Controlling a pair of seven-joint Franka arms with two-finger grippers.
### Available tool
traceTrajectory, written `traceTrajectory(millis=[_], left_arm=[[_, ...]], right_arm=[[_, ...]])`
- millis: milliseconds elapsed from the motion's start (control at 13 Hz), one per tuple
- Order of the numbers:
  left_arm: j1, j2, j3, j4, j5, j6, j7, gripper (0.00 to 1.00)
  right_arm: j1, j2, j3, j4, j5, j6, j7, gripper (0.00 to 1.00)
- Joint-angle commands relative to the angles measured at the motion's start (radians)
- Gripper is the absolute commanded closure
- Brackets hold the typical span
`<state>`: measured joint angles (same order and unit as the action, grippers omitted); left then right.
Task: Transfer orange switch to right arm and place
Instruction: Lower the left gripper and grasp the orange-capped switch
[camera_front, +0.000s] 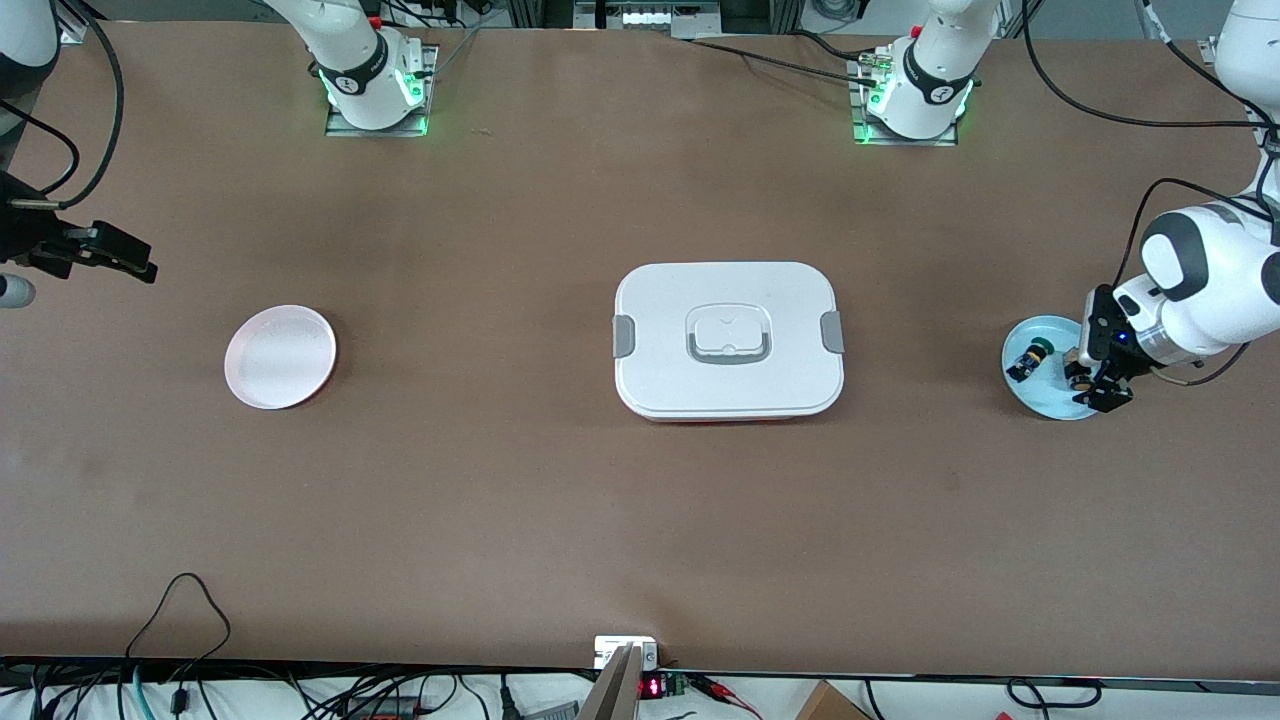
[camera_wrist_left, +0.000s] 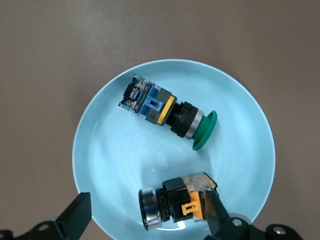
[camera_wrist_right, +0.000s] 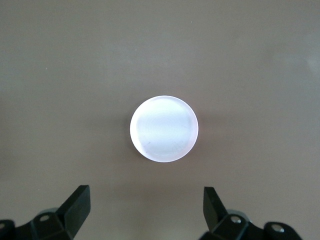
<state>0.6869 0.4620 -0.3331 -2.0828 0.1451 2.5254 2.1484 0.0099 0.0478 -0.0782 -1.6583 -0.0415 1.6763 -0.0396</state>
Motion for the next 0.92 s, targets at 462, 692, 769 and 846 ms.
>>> traceTrajectory(millis=[462, 692, 769, 846], left_arm=[[0.097, -0.022, -0.037, -0.039, 0.021, 0.039, 0.073, 0.0], [0.103, 0.0, -0.038, -0.065, 0.021, 0.111, 0.074, 0.0], [0.103, 0.006, -0.038, -0.065, 0.021, 0.111, 0.074, 0.0], [0.103, 0.009, -0.038, -0.065, 0.021, 0.115, 0.073, 0.0]], right_arm=[[0.004, 0.004, 0.0, 0.02, 0.011, -0.015, -0.014, 0.0], [0.004, 0.004, 0.0, 0.022, 0.011, -0.015, -0.014, 0.0], [0.004, 0.004, 0.0, 0.022, 0.011, -0.015, -0.014, 0.0], [0.004, 0.004, 0.0, 0.022, 0.011, -0.015, -0.014, 0.0]])
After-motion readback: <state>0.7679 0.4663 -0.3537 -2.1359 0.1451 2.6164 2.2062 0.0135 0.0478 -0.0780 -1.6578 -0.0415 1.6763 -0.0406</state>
